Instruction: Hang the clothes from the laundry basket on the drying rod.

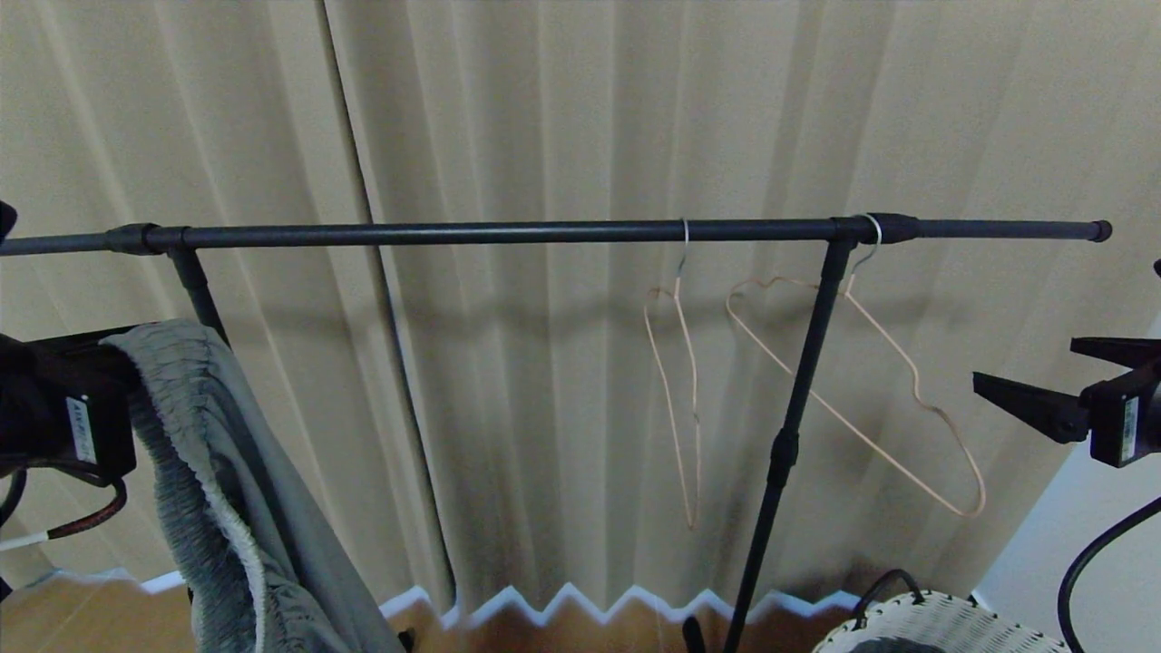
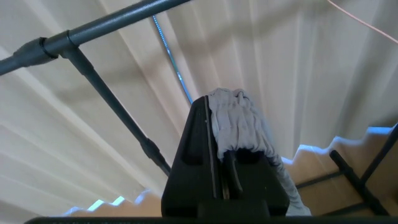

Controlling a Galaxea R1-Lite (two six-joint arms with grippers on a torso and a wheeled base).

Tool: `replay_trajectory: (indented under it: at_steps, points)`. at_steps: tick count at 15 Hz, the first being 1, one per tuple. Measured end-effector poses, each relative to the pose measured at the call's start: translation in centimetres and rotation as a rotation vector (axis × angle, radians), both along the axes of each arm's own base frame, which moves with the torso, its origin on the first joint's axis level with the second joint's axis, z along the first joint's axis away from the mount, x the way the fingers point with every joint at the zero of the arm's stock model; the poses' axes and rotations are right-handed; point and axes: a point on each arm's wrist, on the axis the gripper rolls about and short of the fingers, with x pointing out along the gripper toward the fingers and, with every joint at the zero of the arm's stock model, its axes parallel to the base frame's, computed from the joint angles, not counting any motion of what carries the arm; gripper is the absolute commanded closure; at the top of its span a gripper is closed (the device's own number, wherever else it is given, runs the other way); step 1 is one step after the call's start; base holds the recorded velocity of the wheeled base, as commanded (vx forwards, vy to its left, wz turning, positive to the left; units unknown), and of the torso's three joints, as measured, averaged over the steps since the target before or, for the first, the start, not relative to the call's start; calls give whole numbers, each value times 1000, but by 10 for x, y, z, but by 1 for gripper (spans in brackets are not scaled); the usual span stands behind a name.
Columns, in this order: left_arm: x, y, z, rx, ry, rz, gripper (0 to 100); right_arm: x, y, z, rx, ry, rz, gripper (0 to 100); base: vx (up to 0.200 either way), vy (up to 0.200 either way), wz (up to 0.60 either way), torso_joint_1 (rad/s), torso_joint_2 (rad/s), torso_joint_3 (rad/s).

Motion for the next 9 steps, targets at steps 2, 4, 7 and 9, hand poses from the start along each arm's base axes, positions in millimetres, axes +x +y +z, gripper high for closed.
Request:
replay_trajectory:
  at_steps: [2, 4, 7, 9]
  points:
    - [0, 0, 0, 1, 1, -1, 100, 6, 0, 1, 20, 22, -7, 0, 0, 0, 0, 0, 0, 0]
    - [0, -1, -4, 3, 11, -4, 100, 22, 0, 3, 38, 43, -12, 0, 0, 0, 0, 0, 0, 0]
    - [0, -1, -11, -3, -8, -6, 100, 50, 1, -4, 48, 131, -9, 0, 0, 0, 0, 0, 0, 0]
    - [-1, -1, -17, -2, -6, -6, 100, 71, 4, -10, 50, 180, 9, 0, 0, 0, 0, 0, 0, 0]
